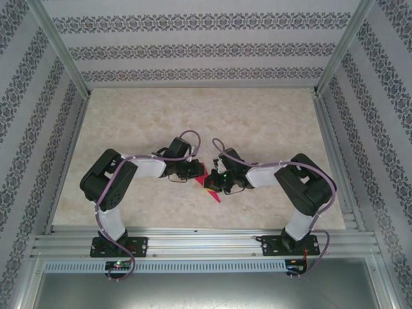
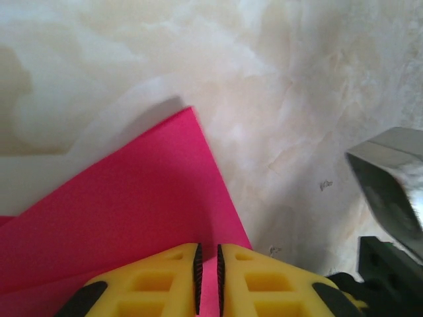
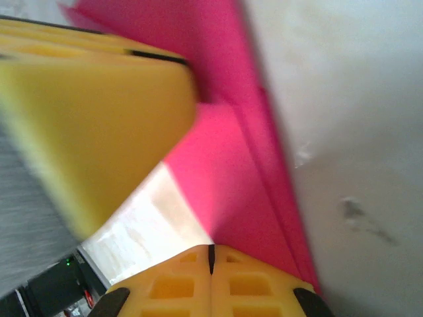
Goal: Fold a paper plane with a square sheet of paper (pick it up from the middle)
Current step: Fold the wing for the fifth time at the center of the table.
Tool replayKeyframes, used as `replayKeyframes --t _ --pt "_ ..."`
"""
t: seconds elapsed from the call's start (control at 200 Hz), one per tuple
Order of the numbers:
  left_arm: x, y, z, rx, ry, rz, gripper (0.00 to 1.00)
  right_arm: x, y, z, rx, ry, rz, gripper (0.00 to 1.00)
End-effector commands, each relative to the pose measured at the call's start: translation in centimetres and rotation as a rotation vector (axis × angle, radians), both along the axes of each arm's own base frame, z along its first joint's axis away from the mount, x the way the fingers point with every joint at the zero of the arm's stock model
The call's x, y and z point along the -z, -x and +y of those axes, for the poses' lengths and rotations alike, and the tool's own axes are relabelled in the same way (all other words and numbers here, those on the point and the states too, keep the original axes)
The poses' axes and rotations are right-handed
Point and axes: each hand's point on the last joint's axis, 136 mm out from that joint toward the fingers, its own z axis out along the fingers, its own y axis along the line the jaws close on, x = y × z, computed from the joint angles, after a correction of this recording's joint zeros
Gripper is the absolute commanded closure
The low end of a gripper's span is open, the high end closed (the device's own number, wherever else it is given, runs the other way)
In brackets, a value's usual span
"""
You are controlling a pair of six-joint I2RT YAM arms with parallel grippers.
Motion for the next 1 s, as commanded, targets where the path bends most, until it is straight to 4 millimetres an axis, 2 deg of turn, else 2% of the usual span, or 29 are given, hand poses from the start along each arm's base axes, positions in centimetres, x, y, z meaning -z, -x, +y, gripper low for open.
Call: replayKeyframes --t 0.0,0.285,0.555,0.689,0.814,0.889,0.994 --pt "3.0 0.7 1.8 -0.048 -0.101 0.058 0.84 3.0 2.5 -1.6 0.006 0.062 0.085 1.00" --pt "3.9 0.8 3.1 -0.095 -0.129 0.084 0.87 2.6 5.1 -3.5 -0.002 0.056 0.103 0.98" --pt "4.0 0.8 3.3 -0.097 -0.135 0.085 0.87 2.9 8.4 -6.3 -0.007 0.093 0.128 0.97" --pt "3.8 0.7 3.2 -0.089 -0.128 0.080 0.88 2.8 9.3 -7.7 -0.001 0.122 0.129 0.97" --pt "3.4 0.6 3.0 -0.076 -0.124 0.070 0.87 0.8 7.9 -8.1 0.031 0.125 0.046 0.97" --pt "3.0 0.6 2.7 -0.060 -0.113 0.063 0.86 -1.7 6.6 -7.3 0.031 0.078 -0.048 0.97" --pt "2.4 0.4 2.2 -0.042 -0.089 0.053 0.85 -5.1 3.7 -6.5 0.092 0.029 -0.189 0.99"
